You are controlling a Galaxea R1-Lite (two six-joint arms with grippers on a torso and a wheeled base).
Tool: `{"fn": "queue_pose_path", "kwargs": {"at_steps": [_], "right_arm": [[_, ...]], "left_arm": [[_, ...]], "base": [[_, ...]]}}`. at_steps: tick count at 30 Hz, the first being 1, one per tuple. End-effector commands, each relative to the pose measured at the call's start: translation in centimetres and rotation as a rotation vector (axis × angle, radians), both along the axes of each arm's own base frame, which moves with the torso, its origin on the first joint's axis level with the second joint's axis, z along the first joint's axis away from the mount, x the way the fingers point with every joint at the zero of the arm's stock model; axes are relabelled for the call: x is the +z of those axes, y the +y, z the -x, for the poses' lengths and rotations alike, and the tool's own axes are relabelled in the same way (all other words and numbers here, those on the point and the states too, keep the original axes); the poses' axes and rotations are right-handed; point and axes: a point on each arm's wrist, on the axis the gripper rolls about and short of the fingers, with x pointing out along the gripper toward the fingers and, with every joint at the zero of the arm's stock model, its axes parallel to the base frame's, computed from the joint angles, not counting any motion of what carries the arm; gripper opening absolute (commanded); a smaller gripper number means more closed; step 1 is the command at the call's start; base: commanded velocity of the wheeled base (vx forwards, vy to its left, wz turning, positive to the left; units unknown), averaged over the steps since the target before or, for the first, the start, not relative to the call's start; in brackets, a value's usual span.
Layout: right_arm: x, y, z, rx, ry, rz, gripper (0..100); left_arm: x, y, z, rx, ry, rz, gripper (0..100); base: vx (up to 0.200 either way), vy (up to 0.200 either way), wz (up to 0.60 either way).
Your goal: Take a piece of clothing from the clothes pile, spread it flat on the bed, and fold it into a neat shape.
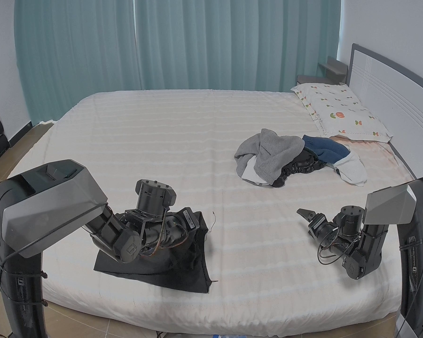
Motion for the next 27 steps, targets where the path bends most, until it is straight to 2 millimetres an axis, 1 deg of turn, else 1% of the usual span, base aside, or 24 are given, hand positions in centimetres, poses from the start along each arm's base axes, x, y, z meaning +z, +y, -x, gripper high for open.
{"fn": "queue_pose_path", "kwargs": {"at_steps": [1, 5, 6, 8, 9, 10, 15, 16, 17, 18, 19, 20, 21, 22, 23, 24, 27], "right_arm": [[0.1, 0.1, 0.0, 0.001, -0.015, -0.003, 100], [0.1, 0.1, 0.0, 0.002, -0.015, -0.001, 100], [0.1, 0.1, 0.0, 0.002, -0.015, -0.001, 100], [0.1, 0.1, 0.0, 0.002, -0.015, -0.001, 100], [0.1, 0.1, 0.0, 0.002, -0.015, -0.001, 100], [0.1, 0.1, 0.0, 0.002, -0.015, -0.001, 100], [0.1, 0.1, 0.0, 0.002, -0.015, -0.001, 100], [0.1, 0.1, 0.0, 0.002, -0.015, -0.001, 100], [0.1, 0.1, 0.0, 0.002, -0.015, -0.001, 100], [0.0, 0.1, 0.0, 0.004, -0.014, 0.001, 100], [0.0, 0.1, 0.0, 0.003, -0.014, 0.001, 100], [0.0, 0.1, 0.0, 0.004, -0.014, 0.002, 100], [0.0, 0.2, 0.0, 0.007, -0.014, 0.005, 100], [-0.1, 0.2, 0.0, 0.006, -0.013, 0.008, 100], [-0.1, 0.2, 0.0, 0.006, -0.013, 0.008, 100], [0.0, 0.2, 0.0, 0.008, -0.014, 0.007, 100], [0.0, 0.2, 0.0, 0.006, -0.014, 0.007, 100]], "left_arm": [[-0.5, -0.3, -0.1, -0.002, 0.010, 0.002, 100], [-0.6, -0.2, 0.4, -0.006, 0.022, -0.006, 100], [-0.8, -0.2, 0.8, -0.008, 0.036, -0.010, 100], [-0.8, -0.2, 0.8, -0.008, 0.036, -0.010, 100], [-0.2, 0.4, 1.6, 0.004, 0.042, -0.004, 100], [0.0, 0.6, 1.7, 0.008, 0.041, -0.002, 100], [2.5, 4.5, 3.1, 0.115, 0.053, 0.068, 100], [2.5, 4.5, 3.1, 0.115, 0.053, 0.068, 100], [2.9, 5.5, 3.5, 0.145, 0.058, 0.093, 100], [2.8, 6.7, 4.1, 0.168, 0.069, 0.118, 100], [2.6, 7.4, 4.5, 0.172, 0.075, 0.130, 100], [2.6, 7.5, 4.5, 0.175, 0.076, 0.132, 100], [2.3, 8.9, 4.8, 0.190, 0.078, 0.152, 100], [2.0, 9.8, 4.9, 0.199, 0.078, 0.165, 100], [2.0, 9.8, 4.9, 0.199, 0.078, 0.165, 100], [1.6, 10.8, 4.9, 0.210, 0.077, 0.181, 100], [1.8, 12.6, 4.5, 0.261, 0.060, 0.189, 100]], "base": [[0.000, 0.000, 0.00], [0.000, 0.000, 0.00], [0.000, 0.000, 0.00], [0.000, 0.000, 0.00], [0.000, 0.000, 0.00], [0.000, 0.000, 0.00], [0.000, 0.000, 0.00], [-0.200, 0.000, 0.00], [-0.200, 0.000, 0.00], [-0.200, 0.000, 0.00], [-0.200, 0.000, 0.00], [-0.200, 0.000, 0.00], [-0.200, 0.000, 0.00], [-0.200, 0.000, 0.00], [-0.200, 0.000, 0.00], [-0.200, 0.000, 0.00], [0.000, 0.000, 0.00]]}}
